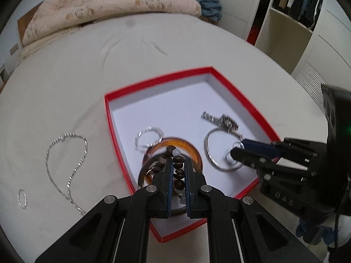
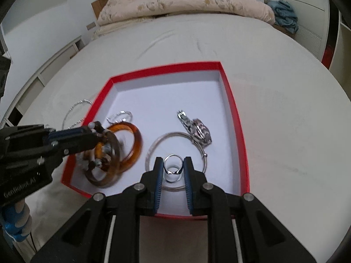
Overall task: Organize jewelry
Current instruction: 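Lower both items into the red box and open both grippers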
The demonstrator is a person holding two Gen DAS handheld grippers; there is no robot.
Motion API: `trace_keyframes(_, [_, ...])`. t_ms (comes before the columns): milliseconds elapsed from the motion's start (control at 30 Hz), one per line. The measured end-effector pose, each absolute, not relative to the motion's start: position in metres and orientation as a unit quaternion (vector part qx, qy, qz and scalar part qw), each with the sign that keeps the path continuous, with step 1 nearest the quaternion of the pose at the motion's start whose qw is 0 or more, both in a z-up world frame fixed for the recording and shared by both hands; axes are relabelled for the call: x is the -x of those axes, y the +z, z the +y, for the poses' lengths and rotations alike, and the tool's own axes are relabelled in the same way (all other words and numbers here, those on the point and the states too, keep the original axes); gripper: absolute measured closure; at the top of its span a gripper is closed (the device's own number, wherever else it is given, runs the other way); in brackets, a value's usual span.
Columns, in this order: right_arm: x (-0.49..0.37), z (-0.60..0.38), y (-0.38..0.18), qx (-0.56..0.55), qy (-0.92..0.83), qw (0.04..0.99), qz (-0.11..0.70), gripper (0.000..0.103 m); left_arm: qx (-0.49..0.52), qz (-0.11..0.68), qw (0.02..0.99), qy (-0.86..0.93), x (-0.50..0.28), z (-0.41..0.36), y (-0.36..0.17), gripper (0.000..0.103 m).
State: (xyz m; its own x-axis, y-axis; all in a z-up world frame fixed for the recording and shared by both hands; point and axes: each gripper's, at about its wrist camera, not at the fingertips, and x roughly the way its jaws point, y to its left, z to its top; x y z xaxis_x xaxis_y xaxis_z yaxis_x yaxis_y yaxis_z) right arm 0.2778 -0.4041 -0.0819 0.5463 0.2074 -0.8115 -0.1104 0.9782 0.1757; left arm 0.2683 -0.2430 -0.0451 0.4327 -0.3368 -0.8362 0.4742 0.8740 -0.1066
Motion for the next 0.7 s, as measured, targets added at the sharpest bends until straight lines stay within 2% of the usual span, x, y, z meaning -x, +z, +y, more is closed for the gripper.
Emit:
trace_keyframes(367, [-0.275, -0.401, -0.083, -0.030, 0.077, 0.871, 0.484, 0.083, -0.063, 0.495, 0.834, -0.234, -0.264, -0.235, -0.055, 0.093])
trace_keyframes(467, [-0.271, -0.403, -0.080, -0.030, 0.072, 0.870, 0.487, 0.074, -0.058, 0.499, 0.834, -0.229, -0.263, -0.229, -0.052, 0.087])
trace_keyframes(700, [-0.254, -0.409, -0.059, -0.031, 0.060, 0.873, 0.483, 0.074, -0.049, 0.493, 0.839, -0.223, -0.254, -0.220, -0.034, 0.080])
